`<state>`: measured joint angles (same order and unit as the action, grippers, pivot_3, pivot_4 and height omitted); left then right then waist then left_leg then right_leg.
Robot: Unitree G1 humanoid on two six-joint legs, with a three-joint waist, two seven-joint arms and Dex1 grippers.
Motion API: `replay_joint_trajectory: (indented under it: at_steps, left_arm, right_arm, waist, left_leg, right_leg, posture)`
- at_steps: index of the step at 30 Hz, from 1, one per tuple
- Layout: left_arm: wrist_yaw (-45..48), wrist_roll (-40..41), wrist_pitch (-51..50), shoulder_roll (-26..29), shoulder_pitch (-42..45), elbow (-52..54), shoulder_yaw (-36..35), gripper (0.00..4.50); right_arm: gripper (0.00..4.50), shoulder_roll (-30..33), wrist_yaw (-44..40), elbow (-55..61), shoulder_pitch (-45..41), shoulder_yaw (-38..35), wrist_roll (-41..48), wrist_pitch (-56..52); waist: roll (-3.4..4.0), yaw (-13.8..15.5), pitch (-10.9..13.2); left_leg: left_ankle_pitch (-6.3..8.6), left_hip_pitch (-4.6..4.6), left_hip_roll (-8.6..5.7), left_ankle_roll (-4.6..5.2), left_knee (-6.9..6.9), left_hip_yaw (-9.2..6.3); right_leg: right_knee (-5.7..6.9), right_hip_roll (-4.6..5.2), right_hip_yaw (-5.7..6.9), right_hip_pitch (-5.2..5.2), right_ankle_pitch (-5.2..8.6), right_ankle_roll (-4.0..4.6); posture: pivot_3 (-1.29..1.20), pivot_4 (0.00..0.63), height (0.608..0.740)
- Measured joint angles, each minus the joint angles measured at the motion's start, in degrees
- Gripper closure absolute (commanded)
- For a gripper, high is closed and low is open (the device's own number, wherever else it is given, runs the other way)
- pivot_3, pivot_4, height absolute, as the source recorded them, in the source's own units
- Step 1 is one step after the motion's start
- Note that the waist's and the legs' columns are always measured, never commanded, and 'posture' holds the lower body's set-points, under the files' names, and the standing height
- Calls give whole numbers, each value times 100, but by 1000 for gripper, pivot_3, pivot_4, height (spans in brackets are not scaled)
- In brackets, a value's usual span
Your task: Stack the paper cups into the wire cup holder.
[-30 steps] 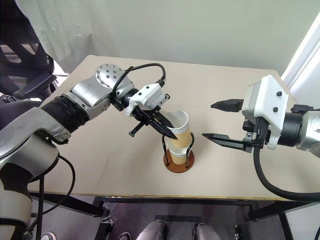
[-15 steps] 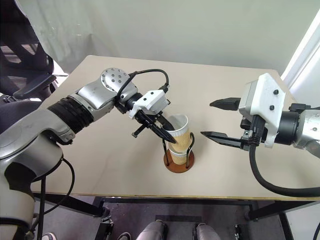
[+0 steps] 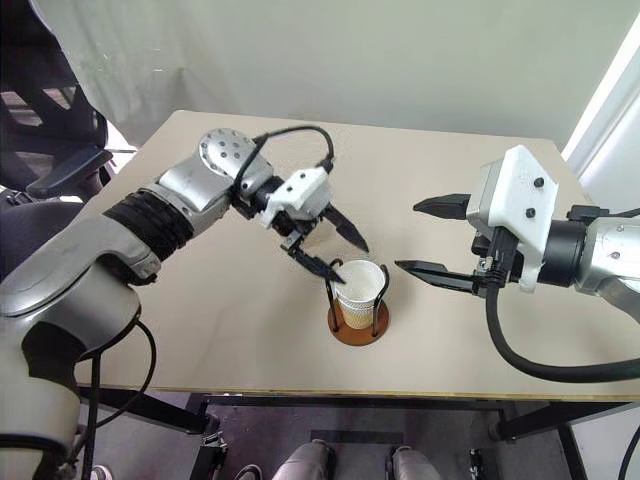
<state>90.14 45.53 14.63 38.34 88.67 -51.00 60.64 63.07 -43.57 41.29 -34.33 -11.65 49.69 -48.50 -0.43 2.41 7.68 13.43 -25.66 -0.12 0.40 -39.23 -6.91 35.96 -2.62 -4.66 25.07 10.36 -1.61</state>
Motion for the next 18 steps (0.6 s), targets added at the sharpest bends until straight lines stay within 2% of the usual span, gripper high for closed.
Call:
replay_joint_trajectory:
  at_steps: [3, 7, 11, 18]
  left_arm:
    - [-2, -786, 246, -111, 217, -1202, -752, 1328]
    - [-383, -1903, 430, -111, 51, -2198, -1500, 1328]
    - [-1323, -2844, 412, -123, -433, -2580, -2074, 1328]
    - [-2454, -3767, 242, -303, -731, -2647, -3148, 1328]
  right_arm:
    - [1117, -15, -22, -40, -1, 15, -49, 52]
    - [1117, -18, -101, -77, 20, 15, -52, 116]
    - [1117, -12, -227, -115, 36, 12, -47, 156]
    - [1117, -4, -394, -221, 14, 14, -53, 257]
  waist:
    - [4, -5, -2]
    - [10, -18, -5]
    - [11, -13, -4]
    - [10, 27, -5]
  left_leg:
    - [1, 6, 0, 1, 6, 1]
    - [2, 4, 1, 3, 7, 1]
    - [-1, -22, -2, 9, -3, 6]
    - [-18, -34, -11, 28, -15, 18]
  right_leg:
    - [-1, 0, -4, 1, 0, 0]
    - [-1, 1, -7, 4, 1, 0]
    - [-1, -1, -5, 23, 0, -6]
    - [-3, 17, -16, 34, -7, -18]
  posture:
    - [0, 150, 740]
    - [0, 150, 740]
    - [0, 150, 740]
    - [0, 150, 740]
